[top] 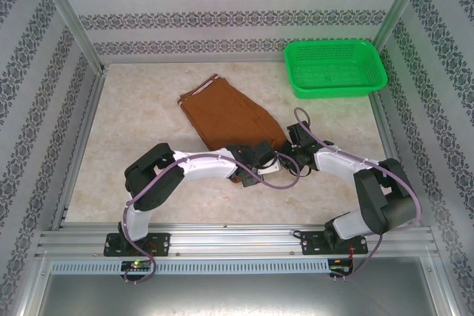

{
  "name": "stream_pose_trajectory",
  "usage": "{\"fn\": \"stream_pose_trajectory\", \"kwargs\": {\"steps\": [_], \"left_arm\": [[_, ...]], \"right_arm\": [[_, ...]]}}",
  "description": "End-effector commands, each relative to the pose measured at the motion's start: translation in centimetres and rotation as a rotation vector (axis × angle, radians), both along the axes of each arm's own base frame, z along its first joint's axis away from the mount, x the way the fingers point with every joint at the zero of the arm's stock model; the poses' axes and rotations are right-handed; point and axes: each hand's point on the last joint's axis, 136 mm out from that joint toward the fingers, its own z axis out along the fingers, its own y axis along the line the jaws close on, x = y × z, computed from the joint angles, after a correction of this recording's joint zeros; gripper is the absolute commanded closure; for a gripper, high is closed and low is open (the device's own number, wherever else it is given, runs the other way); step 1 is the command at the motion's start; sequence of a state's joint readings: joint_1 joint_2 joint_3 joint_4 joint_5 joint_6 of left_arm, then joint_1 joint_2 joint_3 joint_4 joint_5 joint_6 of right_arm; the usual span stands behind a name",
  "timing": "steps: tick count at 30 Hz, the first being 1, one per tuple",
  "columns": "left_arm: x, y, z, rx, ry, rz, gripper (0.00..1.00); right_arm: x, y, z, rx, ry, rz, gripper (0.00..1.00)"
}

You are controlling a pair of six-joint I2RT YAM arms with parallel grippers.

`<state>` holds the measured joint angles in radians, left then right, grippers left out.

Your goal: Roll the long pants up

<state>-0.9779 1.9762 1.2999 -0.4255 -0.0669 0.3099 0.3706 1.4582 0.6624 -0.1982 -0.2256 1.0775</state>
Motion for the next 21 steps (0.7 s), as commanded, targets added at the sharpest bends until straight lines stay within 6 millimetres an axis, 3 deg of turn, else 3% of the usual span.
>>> {"fn": "stream_pose_trajectory", "kwargs": {"steps": [1,3,5,8,14,17,21], "left_arm": [[-4.3,2.7,-2.7,0.004,0.364,0.147,1.0],[-5.6,1.6,-0.1,-0.085,0.431,0.146,1.0],[-6.4,1.2,1.7,-0.148,0.485,0.155,1.0],[-7.1,0.5,4.6,-0.316,0.643,0.198,1.0],[-6.2,-0.1,9.5,-0.64,1.016,0.311,1.0],[-5.8,-0.3,10.7,-0.751,1.121,0.339,1.0],[-5.9,-0.2,9.9,-0.823,1.225,0.418,1.0]], "right_arm": [[-2.0,1.2,1.1,0.02,0.037,0.137,0.72],[-1.1,0.9,2.7,0.003,-0.002,0.148,0.57],[-0.5,0.4,4.1,-0.015,-0.034,0.148,0.5],[0.1,-0.3,6.0,-0.025,-0.072,0.154,0.46],[-0.2,0.1,8.3,0.019,-0.121,0.169,0.44],[-0.6,0.5,8.8,0.042,-0.127,0.179,0.43],[-1.3,1.4,9.3,0.055,-0.12,0.206,0.43]]}}
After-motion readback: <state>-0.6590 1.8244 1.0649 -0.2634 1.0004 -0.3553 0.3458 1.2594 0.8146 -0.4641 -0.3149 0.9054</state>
